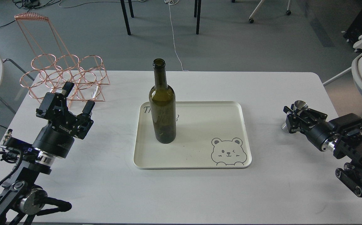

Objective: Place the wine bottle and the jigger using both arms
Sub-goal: 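Carry the jigger off the tray and lower it onto the table, then open the right gripper and raise it away from the jigger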

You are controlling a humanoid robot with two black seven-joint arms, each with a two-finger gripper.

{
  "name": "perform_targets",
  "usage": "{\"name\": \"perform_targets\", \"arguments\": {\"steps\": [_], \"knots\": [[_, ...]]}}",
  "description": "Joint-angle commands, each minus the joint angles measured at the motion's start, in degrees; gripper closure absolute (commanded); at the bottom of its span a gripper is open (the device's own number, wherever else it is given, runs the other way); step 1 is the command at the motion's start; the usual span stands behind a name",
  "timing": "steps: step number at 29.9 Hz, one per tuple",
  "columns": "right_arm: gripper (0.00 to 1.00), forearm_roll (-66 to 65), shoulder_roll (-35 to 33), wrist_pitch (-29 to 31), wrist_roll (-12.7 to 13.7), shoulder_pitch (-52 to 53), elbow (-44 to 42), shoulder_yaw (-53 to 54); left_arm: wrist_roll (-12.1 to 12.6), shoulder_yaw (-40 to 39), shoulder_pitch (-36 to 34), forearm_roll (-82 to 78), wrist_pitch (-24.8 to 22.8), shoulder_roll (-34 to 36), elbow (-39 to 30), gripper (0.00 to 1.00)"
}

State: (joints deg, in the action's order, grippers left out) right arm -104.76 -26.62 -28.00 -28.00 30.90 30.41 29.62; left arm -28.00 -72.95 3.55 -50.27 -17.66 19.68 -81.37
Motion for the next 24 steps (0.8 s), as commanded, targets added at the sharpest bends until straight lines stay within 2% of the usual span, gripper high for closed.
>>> {"name": "perform_targets", "arguments": {"steps": [1, 3, 7, 9, 12, 20, 24], "knots": [[0.43, 0.0, -0.19, 0.0, 0.0, -0.31, 0.35, 0.0, 0.0, 0.0, -0.03, 0.0, -0.01, 0.0, -0.02, 0.02], [0.33, 0.26, -0.28, 0.0, 0.0, -0.49, 0.88, -0.08, 0.0, -0.09, -0.03, 0.0, -0.01, 0.0, -0.02, 0.02], [0.25, 1.58, -2.99, 0.0, 0.0, -1.62, 2.46, -0.08, 0.0, 0.0, -0.03, 0.0, -0.01, 0.0, -0.02, 0.02], [0.23, 2.02, -5.36, 0.0, 0.0, -3.29, 4.82, -0.08, 0.0, 0.0, -0.03, 0.0, -0.01, -0.08, -0.02, 0.02], [0.14, 2.54, -10.19, 0.0, 0.0, -6.37, 10.09, -0.08, 0.0, 0.0, -0.03, 0.0, -0.01, -0.08, -0.11, 0.02], [0.07, 4.47, -23.12, 0.0, 0.0, -14.19, 26.08, 0.0, 0.0, 0.0, -0.12, 0.0, -0.09, 0.0, -0.28, 0.02], [0.06, 15.08, -28.48, 0.0, 0.0, -16.83, 39.78, -0.17, 0.0, 0.0, -0.12, 0.0, -0.09, 0.53, -0.37, 0.02]]}}
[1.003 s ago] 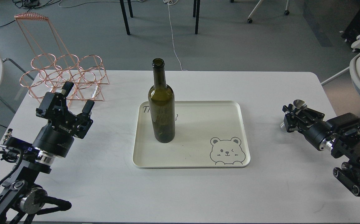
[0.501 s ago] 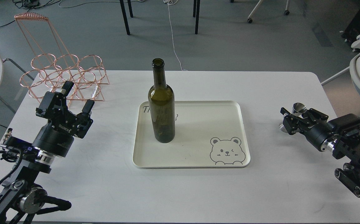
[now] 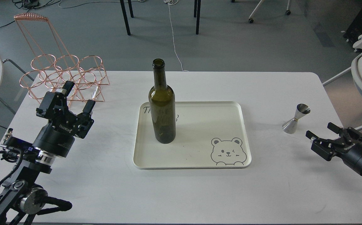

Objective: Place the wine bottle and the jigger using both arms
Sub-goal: 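Open the right gripper and raise it away from the jigger, then reach the left gripper to the green wine bottle's neck and grasp it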

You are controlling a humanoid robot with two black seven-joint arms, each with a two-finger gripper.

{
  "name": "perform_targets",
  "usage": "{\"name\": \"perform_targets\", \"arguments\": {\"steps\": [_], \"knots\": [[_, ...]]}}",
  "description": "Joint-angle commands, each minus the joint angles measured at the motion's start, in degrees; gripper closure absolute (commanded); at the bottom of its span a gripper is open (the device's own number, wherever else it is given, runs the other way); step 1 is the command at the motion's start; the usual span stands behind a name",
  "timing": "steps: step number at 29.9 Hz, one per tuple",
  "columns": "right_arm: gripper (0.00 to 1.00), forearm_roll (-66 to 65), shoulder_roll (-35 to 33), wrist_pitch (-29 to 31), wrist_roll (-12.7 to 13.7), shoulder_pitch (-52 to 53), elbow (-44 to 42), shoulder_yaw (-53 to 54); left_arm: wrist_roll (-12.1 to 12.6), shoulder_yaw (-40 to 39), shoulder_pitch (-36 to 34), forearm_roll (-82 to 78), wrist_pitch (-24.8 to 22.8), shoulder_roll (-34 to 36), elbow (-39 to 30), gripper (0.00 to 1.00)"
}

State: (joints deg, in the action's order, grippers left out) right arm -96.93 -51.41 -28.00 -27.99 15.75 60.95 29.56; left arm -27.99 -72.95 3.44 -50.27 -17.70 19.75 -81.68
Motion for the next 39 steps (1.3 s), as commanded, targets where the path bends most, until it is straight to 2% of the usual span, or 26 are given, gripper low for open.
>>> {"name": "perform_targets", "arguments": {"steps": [1, 5, 7, 12, 18, 22, 28, 33, 39], "knots": [[0.06, 11.81, -5.18, 0.0, -0.01, -1.78, 13.89, -0.12, -0.01, 0.0, -0.01, 0.0, -0.05, 0.9, -0.32, 0.02], [0.06, 27.63, -8.09, 0.0, -0.01, 0.15, 25.86, -0.12, -0.01, 0.0, -0.01, -0.26, -0.23, 3.19, -2.52, 0.02], [0.06, 35.89, -7.92, 0.0, -0.01, 3.65, 28.34, -0.03, -0.01, 0.27, -0.27, -0.79, -0.14, 4.77, -3.83, 0.02], [0.06, 57.87, -4.76, 7.33, -0.01, 11.4, 28.62, -0.2, -0.01, 0.36, -0.71, -8.32, 0.21, 9.43, -8.93, 0.02], [0.02, 78.37, 2.88, 17.27, -0.01, 14.22, 26.78, -0.64, -0.01, 0.71, -4.57, -28.18, 0.21, 14.08, -14.47, 0.02], [0.02, 80.76, 6.49, 17.89, -0.01, 12.12, 23.09, -1.87, -0.01, 2.1, -10.71, -43.2, 0.21, 16.63, -15.79, 0.02], [0.02, 80.59, 7.55, 17.89, -0.01, 9.39, 22.37, -2.49, -0.01, 12.91, -25.56, -60.89, 0.56, 18.31, -14.39, 0.02], [0.02, 80.59, 7.46, 17.89, -0.01, 9.3, 22.37, -1.96, -0.01, 18.89, -34.36, -64.86, 0.91, 17.7, -8.25, 0.02], [0.02, 80.59, 7.38, 17.89, -0.01, 9.3, 22.37, -1.61, -0.01, 24.08, -39.38, -65.04, 4.26, 14.1, -1.03, 0.02]]}}
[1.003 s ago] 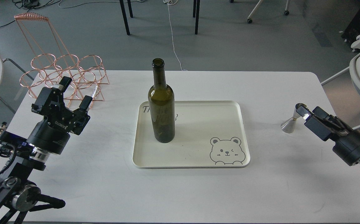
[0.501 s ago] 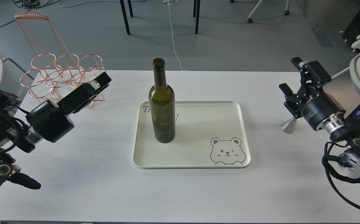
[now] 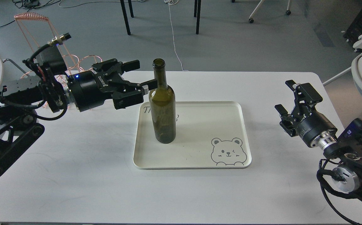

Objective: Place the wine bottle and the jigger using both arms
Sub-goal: 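Reach the left gripper to the green wine bottle's neck and grasp it, then lift the bottle and carry it toward the copper wire rack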

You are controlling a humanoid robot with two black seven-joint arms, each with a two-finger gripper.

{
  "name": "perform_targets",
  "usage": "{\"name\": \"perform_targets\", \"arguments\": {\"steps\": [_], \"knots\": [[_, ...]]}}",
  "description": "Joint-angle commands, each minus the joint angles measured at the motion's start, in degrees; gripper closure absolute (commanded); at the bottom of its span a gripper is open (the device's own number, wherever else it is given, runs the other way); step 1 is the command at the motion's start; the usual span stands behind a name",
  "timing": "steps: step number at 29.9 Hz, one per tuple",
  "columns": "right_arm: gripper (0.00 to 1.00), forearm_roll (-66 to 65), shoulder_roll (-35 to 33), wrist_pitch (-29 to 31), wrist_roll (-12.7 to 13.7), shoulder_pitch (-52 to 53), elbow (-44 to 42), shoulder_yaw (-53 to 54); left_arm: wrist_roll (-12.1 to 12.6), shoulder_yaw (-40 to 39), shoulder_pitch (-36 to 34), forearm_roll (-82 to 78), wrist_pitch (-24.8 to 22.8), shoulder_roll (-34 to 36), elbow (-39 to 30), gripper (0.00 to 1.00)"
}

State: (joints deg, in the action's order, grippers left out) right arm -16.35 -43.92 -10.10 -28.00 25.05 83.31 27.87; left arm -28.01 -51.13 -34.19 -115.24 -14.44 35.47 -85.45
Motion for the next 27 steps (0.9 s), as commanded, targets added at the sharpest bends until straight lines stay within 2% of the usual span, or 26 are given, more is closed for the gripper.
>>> {"name": "perform_targets", "arguments": {"steps": [1, 11, 14, 17, 23, 27], "knots": [[0.02, 0.0, -0.11, -0.01, 0.0, 0.0, 0.01, 0.08, 0.01, 2.52, -1.75, 0.02, 0.99, -1.89, 2.91, 0.02], [0.02, 0.0, -0.11, -0.01, 0.0, 0.0, -0.17, 0.08, 0.01, 2.79, -2.81, -0.16, 0.99, -5.76, 3.0, 0.02], [0.02, 0.0, -0.11, -0.01, 0.0, -0.09, -0.17, 0.08, 0.01, 3.05, -3.25, -0.42, 0.9, -6.02, 3.09, 0.06], [0.02, 0.0, -0.11, -0.01, 0.0, 0.0, -0.17, 0.08, 0.01, 4.89, -3.69, -0.42, 0.99, -6.02, 3.44, 0.2], [0.02, 0.0, -0.03, -0.01, 0.0, -0.09, -0.17, 0.08, 0.01, 5.07, -4.21, -0.42, 1.08, -6.73, 3.88, 0.37], [0.02, 0.0, -0.11, -0.01, 0.0, -0.09, -0.17, 0.08, 0.01, 5.34, -5.18, -0.51, 1.08, -6.81, 3.97, 0.65]]}}
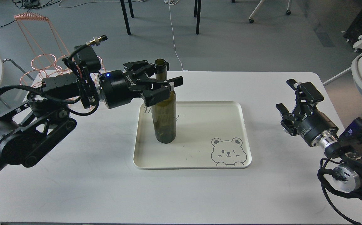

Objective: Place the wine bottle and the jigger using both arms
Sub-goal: 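Lift the bottle and carry it toward the copper wire rack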

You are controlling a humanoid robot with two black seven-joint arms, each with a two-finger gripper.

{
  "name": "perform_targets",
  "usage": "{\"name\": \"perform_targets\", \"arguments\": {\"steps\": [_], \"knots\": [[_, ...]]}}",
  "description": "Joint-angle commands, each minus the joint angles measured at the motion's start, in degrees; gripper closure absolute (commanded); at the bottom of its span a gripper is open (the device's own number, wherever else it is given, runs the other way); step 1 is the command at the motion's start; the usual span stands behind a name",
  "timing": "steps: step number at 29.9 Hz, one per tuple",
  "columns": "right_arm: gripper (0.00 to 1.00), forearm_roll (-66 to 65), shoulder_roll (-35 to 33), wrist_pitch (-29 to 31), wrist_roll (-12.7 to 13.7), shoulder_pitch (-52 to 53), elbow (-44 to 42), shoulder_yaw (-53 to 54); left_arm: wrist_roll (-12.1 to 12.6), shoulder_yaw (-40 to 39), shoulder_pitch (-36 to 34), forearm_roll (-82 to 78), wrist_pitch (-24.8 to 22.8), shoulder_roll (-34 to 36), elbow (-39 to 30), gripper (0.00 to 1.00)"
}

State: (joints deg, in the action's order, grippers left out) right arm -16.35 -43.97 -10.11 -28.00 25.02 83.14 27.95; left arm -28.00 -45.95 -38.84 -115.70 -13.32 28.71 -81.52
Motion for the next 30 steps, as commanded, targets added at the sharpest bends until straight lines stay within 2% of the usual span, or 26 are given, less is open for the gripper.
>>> {"name": "perform_targets", "arguments": {"steps": [1, 3, 5, 7, 11, 17, 22, 25, 30], "knots": [[0.02, 0.0, -0.07, 0.0, 0.0, -0.06, -0.08, 0.0, 0.0, 0.16, -0.62, -0.14, -0.04, -0.06, 0.04, 0.69], [0.02, 0.0, -0.07, 0.0, 0.0, -0.06, 0.0, 0.0, 0.0, 0.24, -0.89, -0.4, 0.05, 0.03, 0.04, 0.76], [0.02, 0.0, 0.02, 0.0, 0.0, -0.06, -0.08, 0.0, 0.0, 0.51, -1.59, -0.84, 0.14, 0.03, 0.04, 0.86], [0.02, 0.0, 0.02, 0.0, 0.0, -0.06, -0.08, 0.0, 0.0, 0.51, -1.85, -1.11, 0.75, 0.12, 0.04, 0.9], [0.02, 0.0, 0.02, 0.0, 0.0, -0.06, -0.08, 0.0, 0.0, 0.42, -3.78, -0.58, 1.28, 0.91, 0.04, 0.9], [0.02, 0.0, 0.02, -0.09, 0.0, -0.06, -0.08, 0.0, 0.0, 0.42, -13.0, 1.43, 0.93, 6.61, 1.09, 0.9], [0.02, 0.0, 0.11, -0.09, 0.0, -0.06, -0.08, 0.0, 0.0, 0.51, -19.25, 4.34, 0.84, 11.27, 6.97, 0.9], [0.02, 0.0, 0.11, -0.09, 0.0, -0.06, -0.08, 0.0, 0.0, 0.51, -22.32, 4.52, 0.84, 13.65, 12.94, 0.9], [0.02, 0.0, 0.11, -0.18, 0.0, -0.24, -0.08, -0.09, 0.0, 0.68, -24.53, 4.43, 0.93, 15.5, 21.3, 0.9]]}}
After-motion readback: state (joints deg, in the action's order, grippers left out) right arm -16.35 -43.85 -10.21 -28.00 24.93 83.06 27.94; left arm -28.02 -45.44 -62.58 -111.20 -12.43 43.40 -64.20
